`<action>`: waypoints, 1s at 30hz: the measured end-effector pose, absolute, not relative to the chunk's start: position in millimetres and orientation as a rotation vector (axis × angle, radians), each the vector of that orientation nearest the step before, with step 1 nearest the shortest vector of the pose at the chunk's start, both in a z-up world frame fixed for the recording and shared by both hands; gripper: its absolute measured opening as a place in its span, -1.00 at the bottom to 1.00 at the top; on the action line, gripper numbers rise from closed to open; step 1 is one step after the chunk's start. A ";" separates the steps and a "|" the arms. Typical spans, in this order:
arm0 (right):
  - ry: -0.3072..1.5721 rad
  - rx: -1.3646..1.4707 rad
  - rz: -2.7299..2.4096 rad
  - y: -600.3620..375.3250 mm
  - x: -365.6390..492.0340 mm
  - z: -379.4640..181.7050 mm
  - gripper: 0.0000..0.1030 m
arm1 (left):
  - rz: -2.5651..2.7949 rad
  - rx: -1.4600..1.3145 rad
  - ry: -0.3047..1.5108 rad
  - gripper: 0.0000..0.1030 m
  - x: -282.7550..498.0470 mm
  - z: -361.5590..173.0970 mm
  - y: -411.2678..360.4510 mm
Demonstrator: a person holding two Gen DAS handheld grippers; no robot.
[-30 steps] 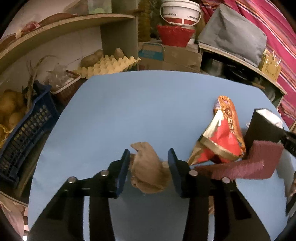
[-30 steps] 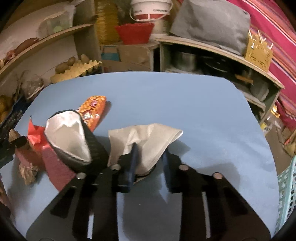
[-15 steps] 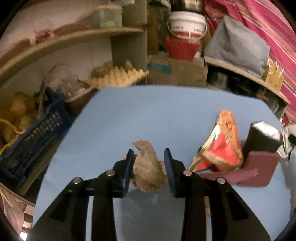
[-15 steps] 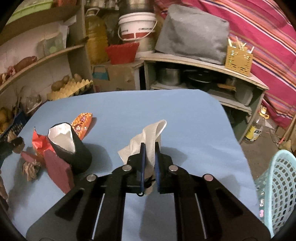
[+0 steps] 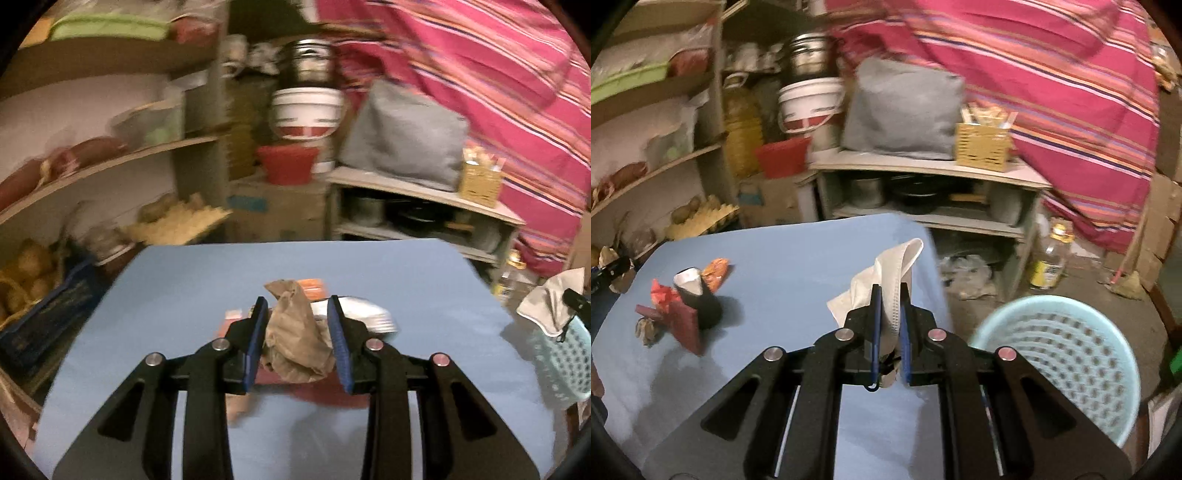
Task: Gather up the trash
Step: 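Carry the tissue and brown paper over the basket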
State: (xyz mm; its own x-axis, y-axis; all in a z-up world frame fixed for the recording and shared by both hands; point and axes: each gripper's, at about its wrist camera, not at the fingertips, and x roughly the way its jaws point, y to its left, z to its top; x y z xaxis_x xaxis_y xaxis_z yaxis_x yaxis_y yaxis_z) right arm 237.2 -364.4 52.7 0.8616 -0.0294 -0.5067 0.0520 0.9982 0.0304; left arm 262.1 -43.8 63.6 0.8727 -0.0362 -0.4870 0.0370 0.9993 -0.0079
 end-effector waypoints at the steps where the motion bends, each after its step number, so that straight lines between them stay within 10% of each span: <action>1: 0.528 0.050 -0.056 -374.6 232.1 53.4 -0.81 | -0.056 0.006 0.505 -0.35 260.7 66.0 -54.9; 30: 0.518 0.216 -0.312 -571.3 150.4 37.5 -0.81 | -0.526 0.128 0.560 -0.33 260.0 41.8 -404.0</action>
